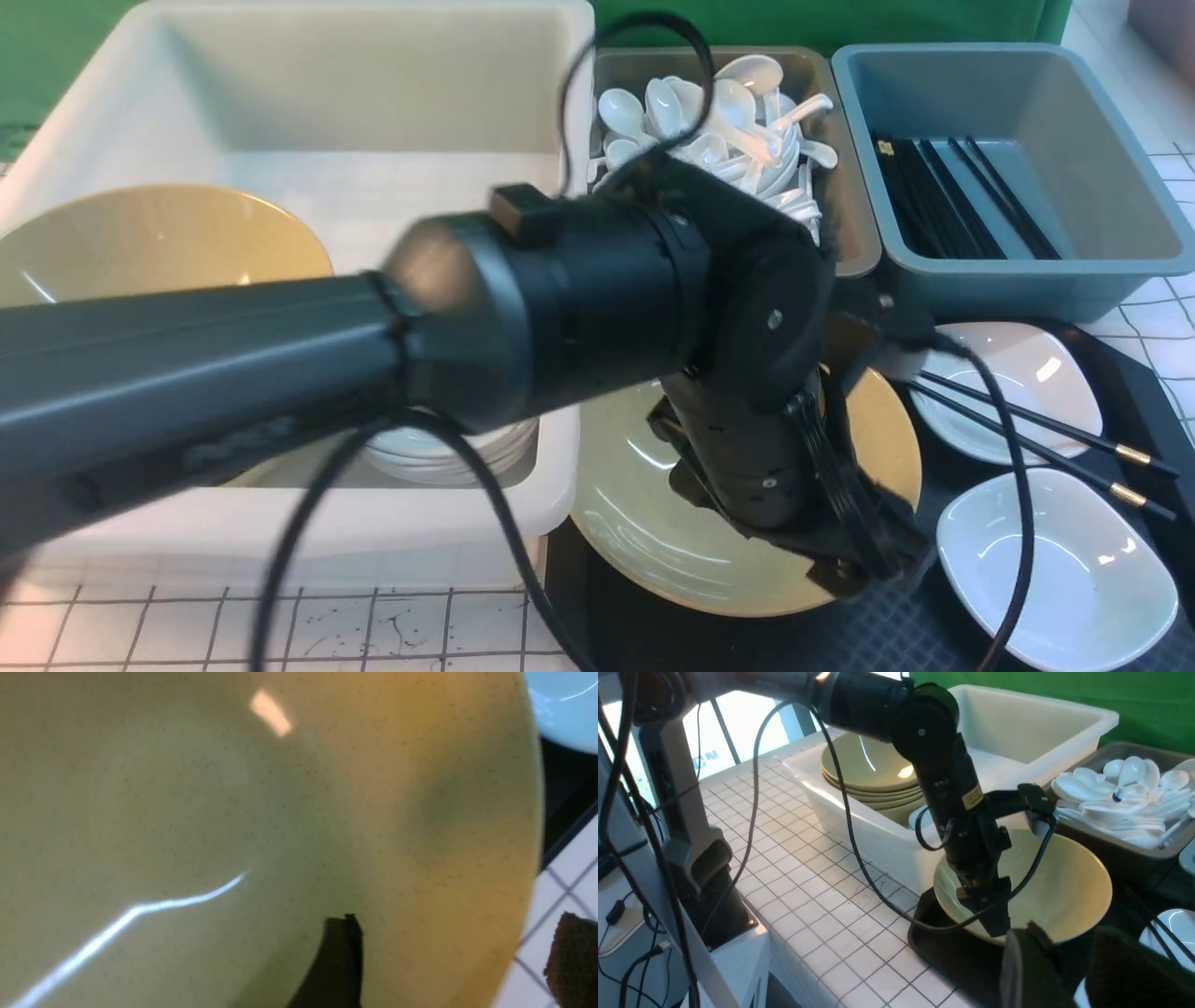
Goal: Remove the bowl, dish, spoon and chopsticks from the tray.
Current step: Use the left arm to grab the yellow noodle bowl on the left
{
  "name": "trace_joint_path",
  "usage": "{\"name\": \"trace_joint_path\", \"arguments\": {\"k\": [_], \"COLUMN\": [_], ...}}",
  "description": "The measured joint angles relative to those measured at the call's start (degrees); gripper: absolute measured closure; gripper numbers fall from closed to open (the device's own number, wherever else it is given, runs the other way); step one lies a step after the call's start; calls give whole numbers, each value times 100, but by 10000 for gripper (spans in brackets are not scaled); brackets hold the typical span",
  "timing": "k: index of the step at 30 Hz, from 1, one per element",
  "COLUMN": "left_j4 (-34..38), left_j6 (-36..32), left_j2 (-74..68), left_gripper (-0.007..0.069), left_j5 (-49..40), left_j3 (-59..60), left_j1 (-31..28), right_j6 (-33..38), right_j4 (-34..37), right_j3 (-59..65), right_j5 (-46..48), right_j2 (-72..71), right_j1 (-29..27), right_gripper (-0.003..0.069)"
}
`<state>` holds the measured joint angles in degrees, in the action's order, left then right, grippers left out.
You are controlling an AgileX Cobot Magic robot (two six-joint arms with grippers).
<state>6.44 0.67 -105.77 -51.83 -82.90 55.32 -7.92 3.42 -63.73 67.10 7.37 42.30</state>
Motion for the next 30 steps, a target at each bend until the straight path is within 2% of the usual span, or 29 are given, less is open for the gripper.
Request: {"name": "trace_joint_path", "arguments": {"k": [3, 8, 14, 18, 24, 30], "left_j4": [-35, -485, -757, -913, -1184, -1036], "left_j6": [-329, -595, -693, -666, -373, 250], "left_j2": [-229, -692, -746, -696, -649, -481], "left_gripper": [63, 82, 292, 377, 375, 375], "left_j5": [76, 289, 498, 562, 113, -272], "left_j3": [0, 0, -17, -75, -88, -54], "left_j1": [0, 26, 99, 131, 390, 792], "right_j6": [0, 0, -7, -9, -9, -13], "right_j4": [0, 0, 0, 0, 0, 0], "right_j3": [108, 276, 276, 276, 276, 276], "right_j5": [0, 0, 0, 0, 0, 0], "right_j2": [0, 6, 6, 6, 6, 6], "right_j1": [0, 0, 0, 0, 0, 0], "right_gripper": [462, 462, 462, 462, 462, 462]}}
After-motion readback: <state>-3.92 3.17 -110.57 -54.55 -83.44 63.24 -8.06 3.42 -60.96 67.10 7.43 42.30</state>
